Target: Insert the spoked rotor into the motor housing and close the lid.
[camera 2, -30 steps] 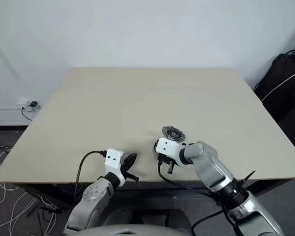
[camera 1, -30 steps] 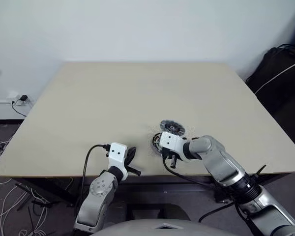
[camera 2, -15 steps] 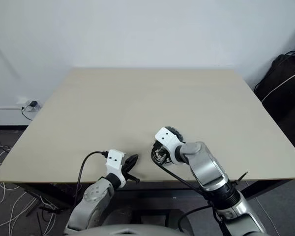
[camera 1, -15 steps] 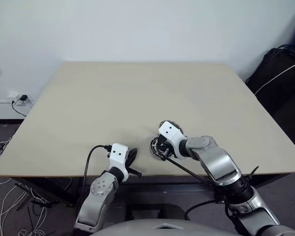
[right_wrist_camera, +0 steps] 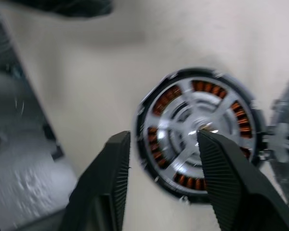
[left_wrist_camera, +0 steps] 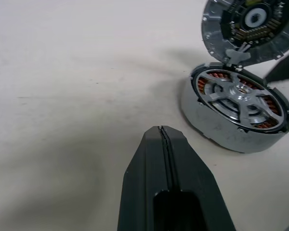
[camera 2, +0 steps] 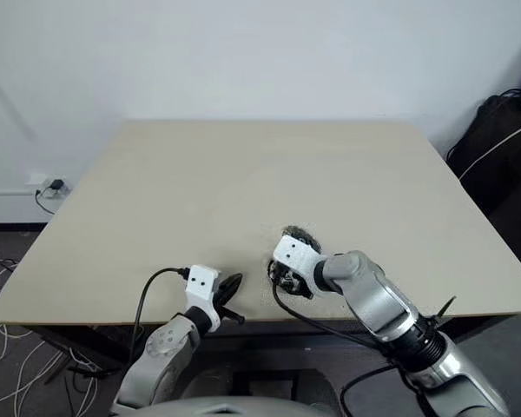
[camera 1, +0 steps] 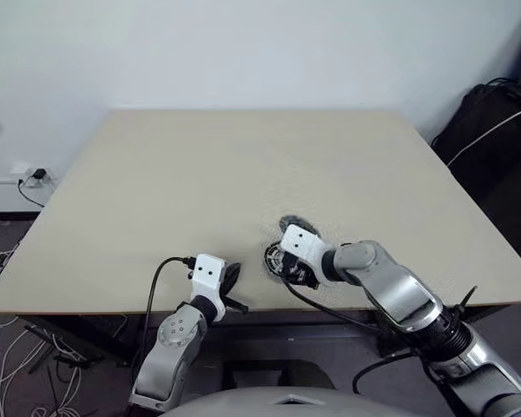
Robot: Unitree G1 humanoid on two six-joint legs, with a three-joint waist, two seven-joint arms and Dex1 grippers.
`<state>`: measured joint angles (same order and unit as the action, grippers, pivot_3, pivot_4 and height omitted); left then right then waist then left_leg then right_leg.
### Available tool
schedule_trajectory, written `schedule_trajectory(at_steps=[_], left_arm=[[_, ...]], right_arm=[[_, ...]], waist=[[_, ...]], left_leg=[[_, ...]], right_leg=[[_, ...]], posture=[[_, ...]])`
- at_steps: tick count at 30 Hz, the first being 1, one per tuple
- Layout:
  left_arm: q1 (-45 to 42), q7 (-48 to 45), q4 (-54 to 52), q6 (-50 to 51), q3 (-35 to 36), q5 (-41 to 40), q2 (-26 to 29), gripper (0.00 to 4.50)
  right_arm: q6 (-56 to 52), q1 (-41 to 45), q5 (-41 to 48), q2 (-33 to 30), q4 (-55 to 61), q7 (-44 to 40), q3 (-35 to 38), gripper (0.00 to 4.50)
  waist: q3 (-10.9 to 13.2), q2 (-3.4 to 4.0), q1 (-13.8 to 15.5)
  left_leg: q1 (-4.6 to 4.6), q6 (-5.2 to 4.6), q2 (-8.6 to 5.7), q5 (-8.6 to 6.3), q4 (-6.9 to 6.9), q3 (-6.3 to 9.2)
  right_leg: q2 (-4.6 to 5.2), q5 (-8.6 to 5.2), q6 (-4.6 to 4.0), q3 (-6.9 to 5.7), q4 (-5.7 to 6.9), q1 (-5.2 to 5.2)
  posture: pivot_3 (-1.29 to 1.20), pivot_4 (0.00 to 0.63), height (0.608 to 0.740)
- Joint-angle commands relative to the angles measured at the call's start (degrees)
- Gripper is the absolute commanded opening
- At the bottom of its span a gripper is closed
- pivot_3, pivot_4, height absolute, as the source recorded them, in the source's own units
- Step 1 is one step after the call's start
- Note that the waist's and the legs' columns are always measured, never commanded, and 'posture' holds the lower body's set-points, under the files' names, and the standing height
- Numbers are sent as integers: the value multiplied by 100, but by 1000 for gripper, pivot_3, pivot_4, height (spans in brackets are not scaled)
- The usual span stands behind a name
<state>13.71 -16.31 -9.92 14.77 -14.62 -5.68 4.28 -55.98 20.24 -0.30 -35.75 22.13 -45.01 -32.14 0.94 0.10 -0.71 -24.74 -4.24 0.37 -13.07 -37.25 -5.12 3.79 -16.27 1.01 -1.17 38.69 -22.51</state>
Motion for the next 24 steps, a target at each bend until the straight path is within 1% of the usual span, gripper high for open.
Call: schedule_trajectory(at_steps=[1, 4, 9, 19, 22, 23, 24], left_arm=[[-85, -9, -151, -32, -6, -35, -24, 0], [-85, -9, -150, -34, -5, -35, -25, 0], [-75, 7, -144, -50, 1, -32, -34, 0], [-14, 68, -179, -79, 24, -25, -55, 0], [5, 83, -183, -82, 29, -26, -62, 0], [18, 87, -184, -84, 29, -26, -64, 0], [26, 91, -185, -85, 28, -27, -65, 0]], right_arm=[[553, 263, -233, -261, 17, -204, -284, 2214], [837, 365, -387, -387, -117, -332, -499, 2214], [1205, 481, -655, -425, -395, -500, -764, 2214], [1632, 531, -1013, -359, -913, -716, -883, 2214], [1717, 513, -1115, -349, -991, -756, -875, 1653], [1734, 502, -1144, -332, -999, -758, -856, 1381], [1749, 492, -1167, -319, -1006, -763, -840, 1012]], waist=[[1, -1, 6], [2, -5, 9], [4, -8, 16], [3, -8, 15], [3, -8, 17], [2, -10, 16], [1, -11, 15]], left_leg=[[0, 0, 0, 0, -3, 0], [0, 0, 0, 0, -5, 1], [-1, -1, 0, 1, -8, 4], [0, 0, 0, 1, -9, 8], [0, 0, 0, 1, -10, 9], [0, 0, 0, 1, -11, 9], [2, 0, 0, 1, -12, 11]], right_leg=[[0, 0, 0, -2, 0, 1], [2, 0, 1, -6, 0, 4], [4, 0, 1, -14, 0, 7], [6, 0, 1, -19, 0, 9], [7, 0, 1, -20, 0, 11], [7, 0, 1, -21, 0, 12], [7, 0, 1, -23, 0, 14]], posture=[[0, 0, 740], [0, 0, 740], [0, 0, 740], [0, 0, 740], [0, 0, 740], [0, 0, 740], [0, 0, 740]])
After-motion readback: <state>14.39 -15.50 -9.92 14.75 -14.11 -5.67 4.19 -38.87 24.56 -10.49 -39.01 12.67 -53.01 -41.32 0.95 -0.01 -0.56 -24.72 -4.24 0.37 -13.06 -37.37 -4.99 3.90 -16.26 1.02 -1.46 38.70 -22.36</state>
